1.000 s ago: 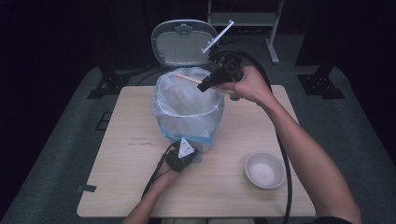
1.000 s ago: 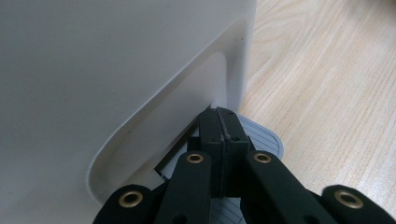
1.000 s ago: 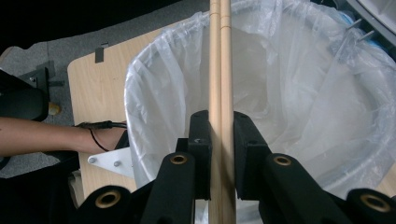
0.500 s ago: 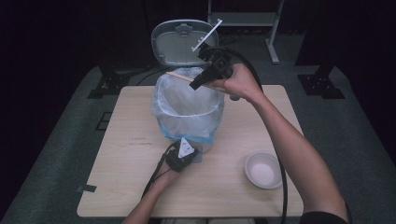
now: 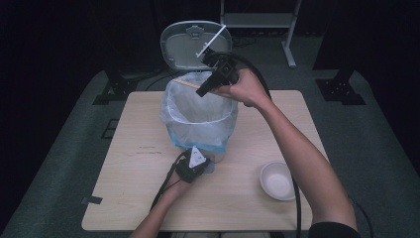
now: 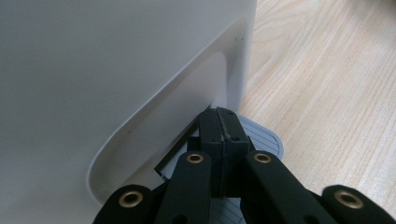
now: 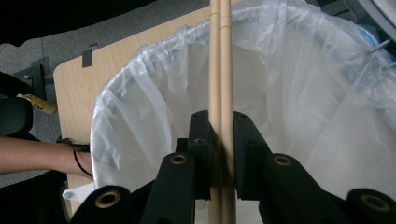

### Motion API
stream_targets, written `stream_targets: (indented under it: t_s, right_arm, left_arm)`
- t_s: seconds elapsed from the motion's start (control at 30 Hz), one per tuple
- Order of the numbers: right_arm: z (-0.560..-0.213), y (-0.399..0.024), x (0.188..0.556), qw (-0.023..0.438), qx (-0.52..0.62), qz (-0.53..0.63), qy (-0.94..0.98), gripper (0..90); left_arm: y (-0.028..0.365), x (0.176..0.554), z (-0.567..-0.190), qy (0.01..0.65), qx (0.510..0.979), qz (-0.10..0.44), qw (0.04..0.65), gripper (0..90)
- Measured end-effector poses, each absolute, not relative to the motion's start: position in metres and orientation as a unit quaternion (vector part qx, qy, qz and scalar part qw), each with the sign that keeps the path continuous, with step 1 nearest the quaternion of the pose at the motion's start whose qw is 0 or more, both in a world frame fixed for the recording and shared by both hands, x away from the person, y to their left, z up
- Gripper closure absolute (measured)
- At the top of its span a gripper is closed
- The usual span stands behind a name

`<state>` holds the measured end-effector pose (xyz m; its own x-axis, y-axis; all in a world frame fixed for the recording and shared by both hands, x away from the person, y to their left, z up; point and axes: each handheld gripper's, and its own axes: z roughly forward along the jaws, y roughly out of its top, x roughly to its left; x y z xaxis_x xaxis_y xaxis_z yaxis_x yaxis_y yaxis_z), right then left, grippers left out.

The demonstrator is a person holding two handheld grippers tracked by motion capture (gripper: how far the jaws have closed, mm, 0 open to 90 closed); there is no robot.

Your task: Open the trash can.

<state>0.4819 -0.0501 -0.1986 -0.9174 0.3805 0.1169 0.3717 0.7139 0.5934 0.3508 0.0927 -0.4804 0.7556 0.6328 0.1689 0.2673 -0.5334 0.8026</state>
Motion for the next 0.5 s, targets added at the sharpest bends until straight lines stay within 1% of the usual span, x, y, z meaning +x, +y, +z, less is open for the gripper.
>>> stream_targets:
  t_s: [0.43, 0.47, 0.5]
  right_arm:
    - [-0.2043, -0.0453, 0.4867, 0.008, 0.209, 0.311, 0.927, 78.6]
    - [-0.2045, -0.0449, 0.4872, 0.007, 0.21, 0.311, 0.927, 78.4]
    - [-0.2047, -0.0443, 0.4873, 0.006, 0.211, 0.311, 0.927, 75.1]
  left_arm:
    - [0.0926, 0.3508, -0.4806, 0.266, 0.845, 0.228, 0.404, 90.0]
    - [0.0927, 0.3508, -0.4805, 0.266, 0.845, 0.227, 0.404, 90.0]
    - [0.0926, 0.3507, -0.4806, 0.266, 0.845, 0.228, 0.403, 90.0]
